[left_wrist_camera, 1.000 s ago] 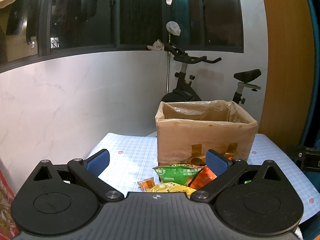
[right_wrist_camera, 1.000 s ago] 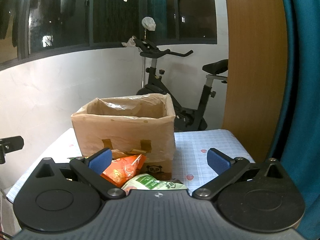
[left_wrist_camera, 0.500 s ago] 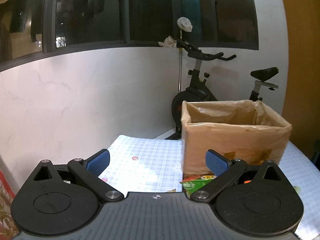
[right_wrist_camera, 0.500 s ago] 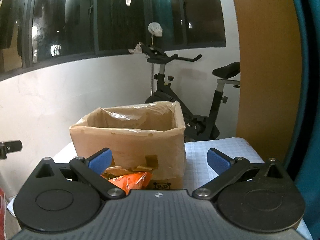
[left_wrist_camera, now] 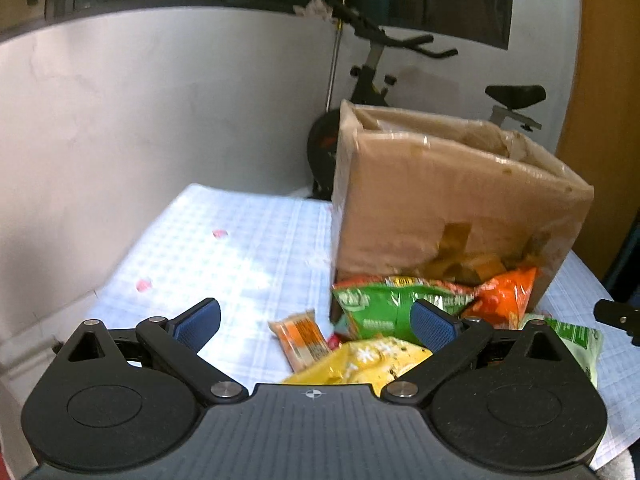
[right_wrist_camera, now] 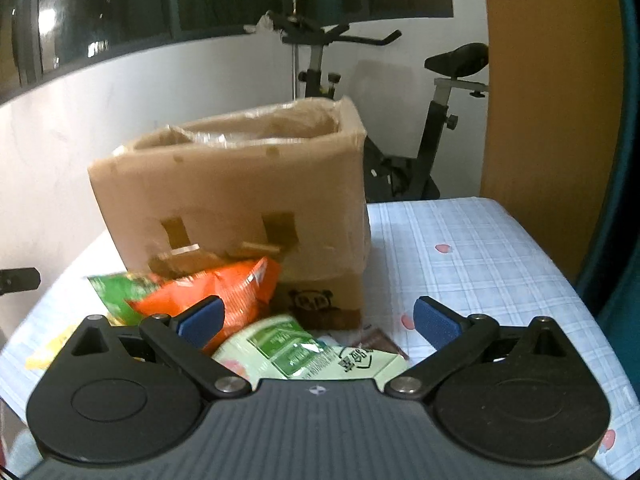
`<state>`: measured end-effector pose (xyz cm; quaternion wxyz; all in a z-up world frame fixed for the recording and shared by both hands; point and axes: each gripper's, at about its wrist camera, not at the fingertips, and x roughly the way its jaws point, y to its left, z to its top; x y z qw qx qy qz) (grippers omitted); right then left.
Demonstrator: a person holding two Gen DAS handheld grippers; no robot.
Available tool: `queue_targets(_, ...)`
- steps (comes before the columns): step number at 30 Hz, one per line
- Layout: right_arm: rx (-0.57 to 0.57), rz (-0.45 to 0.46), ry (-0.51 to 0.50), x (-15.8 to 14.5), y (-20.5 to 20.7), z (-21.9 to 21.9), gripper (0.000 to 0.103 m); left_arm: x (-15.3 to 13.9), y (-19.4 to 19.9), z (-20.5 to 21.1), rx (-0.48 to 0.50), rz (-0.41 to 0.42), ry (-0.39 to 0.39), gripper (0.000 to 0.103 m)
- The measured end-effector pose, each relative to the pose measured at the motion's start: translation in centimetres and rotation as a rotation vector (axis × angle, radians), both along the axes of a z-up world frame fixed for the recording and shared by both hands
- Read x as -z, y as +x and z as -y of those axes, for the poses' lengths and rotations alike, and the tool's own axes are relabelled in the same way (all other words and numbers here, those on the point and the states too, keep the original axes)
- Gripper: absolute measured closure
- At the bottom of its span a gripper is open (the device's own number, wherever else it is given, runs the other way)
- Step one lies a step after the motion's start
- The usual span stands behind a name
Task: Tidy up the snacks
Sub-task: 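Grasp the light green snack bag with the right gripper while the left tool approaches the pile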
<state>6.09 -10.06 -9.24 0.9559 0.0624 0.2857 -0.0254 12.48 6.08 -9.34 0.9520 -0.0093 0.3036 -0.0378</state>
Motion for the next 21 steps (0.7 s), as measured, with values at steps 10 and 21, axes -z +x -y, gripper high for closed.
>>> queue_targets(10, -0.178, -0.044, -0.099, 1.8, 2.1, -2.2, 0.0, 1.4, 0.2, 0.1, 0.002, -0.055, -0.05, 0.001)
queue_targets(21, -0.408, -0.103, -0.246, 4.5, 4.6, -4.2, 0.0, 1.9, 0.2, 0.4, -0.016, -0.089, -0.079, 0.001)
